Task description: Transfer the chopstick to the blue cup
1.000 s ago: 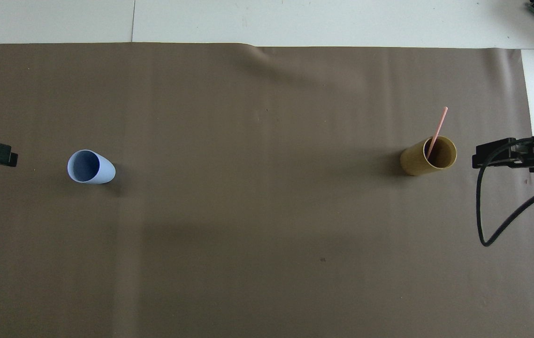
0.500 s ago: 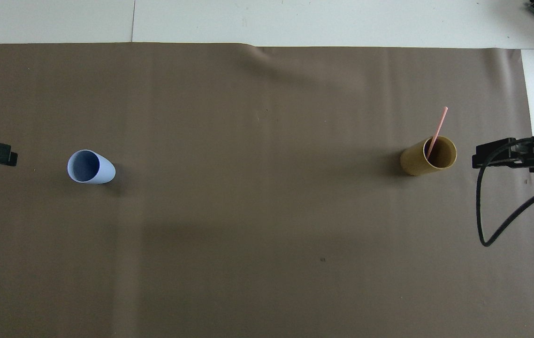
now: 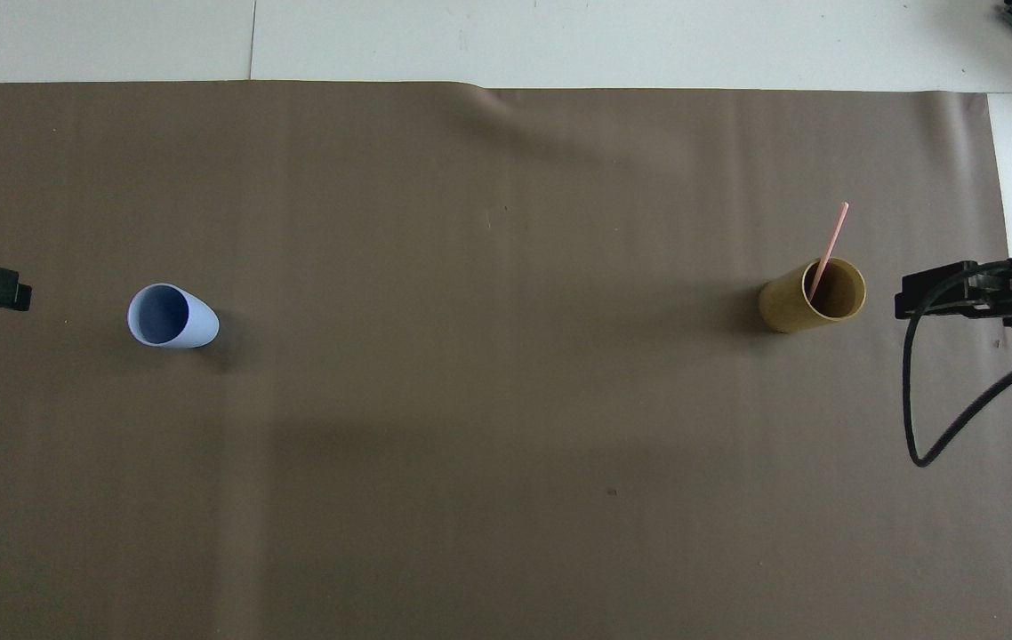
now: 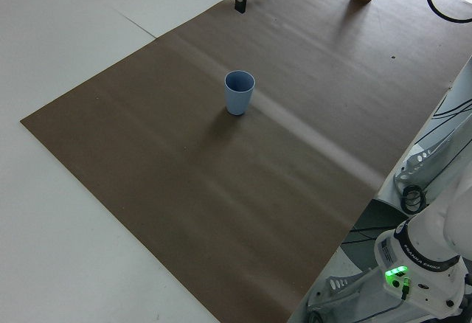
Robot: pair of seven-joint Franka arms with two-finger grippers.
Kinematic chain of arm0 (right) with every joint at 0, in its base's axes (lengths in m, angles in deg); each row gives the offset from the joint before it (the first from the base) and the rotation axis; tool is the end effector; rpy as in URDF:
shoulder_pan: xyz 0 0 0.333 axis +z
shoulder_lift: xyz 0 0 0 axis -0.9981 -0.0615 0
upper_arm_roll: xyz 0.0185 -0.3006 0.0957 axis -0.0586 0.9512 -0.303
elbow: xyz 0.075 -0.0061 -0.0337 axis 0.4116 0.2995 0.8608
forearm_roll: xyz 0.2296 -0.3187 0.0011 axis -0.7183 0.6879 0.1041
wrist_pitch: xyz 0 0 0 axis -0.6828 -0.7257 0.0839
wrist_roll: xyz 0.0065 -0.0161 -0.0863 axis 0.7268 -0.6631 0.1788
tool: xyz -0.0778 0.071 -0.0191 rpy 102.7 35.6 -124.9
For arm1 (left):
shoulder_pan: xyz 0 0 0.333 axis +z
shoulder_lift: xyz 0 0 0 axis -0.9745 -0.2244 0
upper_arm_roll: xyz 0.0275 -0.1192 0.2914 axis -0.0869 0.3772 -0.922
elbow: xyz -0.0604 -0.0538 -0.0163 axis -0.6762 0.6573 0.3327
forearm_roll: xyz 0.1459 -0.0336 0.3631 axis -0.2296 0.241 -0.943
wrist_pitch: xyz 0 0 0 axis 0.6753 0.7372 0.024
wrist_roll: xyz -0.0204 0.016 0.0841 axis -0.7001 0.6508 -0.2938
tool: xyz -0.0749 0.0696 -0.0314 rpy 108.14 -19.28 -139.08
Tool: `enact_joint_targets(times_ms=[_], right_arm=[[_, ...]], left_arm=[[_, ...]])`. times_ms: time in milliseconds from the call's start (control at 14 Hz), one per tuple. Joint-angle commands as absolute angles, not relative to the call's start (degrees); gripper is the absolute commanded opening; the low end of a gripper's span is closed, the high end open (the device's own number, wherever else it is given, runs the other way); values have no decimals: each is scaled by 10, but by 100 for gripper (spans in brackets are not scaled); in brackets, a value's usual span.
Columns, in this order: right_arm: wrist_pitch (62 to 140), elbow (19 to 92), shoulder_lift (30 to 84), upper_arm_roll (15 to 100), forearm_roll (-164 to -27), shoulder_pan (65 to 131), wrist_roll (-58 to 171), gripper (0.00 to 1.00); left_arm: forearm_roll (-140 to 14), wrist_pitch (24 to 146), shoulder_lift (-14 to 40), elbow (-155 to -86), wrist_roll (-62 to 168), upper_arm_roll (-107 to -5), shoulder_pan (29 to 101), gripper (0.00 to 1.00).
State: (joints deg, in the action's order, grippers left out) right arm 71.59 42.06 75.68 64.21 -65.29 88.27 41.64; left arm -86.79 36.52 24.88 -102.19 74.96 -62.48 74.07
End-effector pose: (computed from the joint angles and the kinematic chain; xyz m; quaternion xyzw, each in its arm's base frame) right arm 0.5326 0.0212 0.6495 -0.9990 0.0436 -0.0071 0.0049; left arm 0.5434 0.0010 0.6382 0.9983 -0.0553 0.0123 0.0103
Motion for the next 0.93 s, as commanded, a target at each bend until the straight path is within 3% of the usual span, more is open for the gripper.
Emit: enact_joint_targets(times_ms=[0, 857], right_arm=[[716, 432, 768, 639, -664, 873, 430, 100], [716, 432, 768, 639, -664, 873, 430, 100]], left_arm=[[-866, 377, 259, -1038, 741, -620, 749, 100], [-865, 418, 247, -1034, 742, -619, 747, 100]])
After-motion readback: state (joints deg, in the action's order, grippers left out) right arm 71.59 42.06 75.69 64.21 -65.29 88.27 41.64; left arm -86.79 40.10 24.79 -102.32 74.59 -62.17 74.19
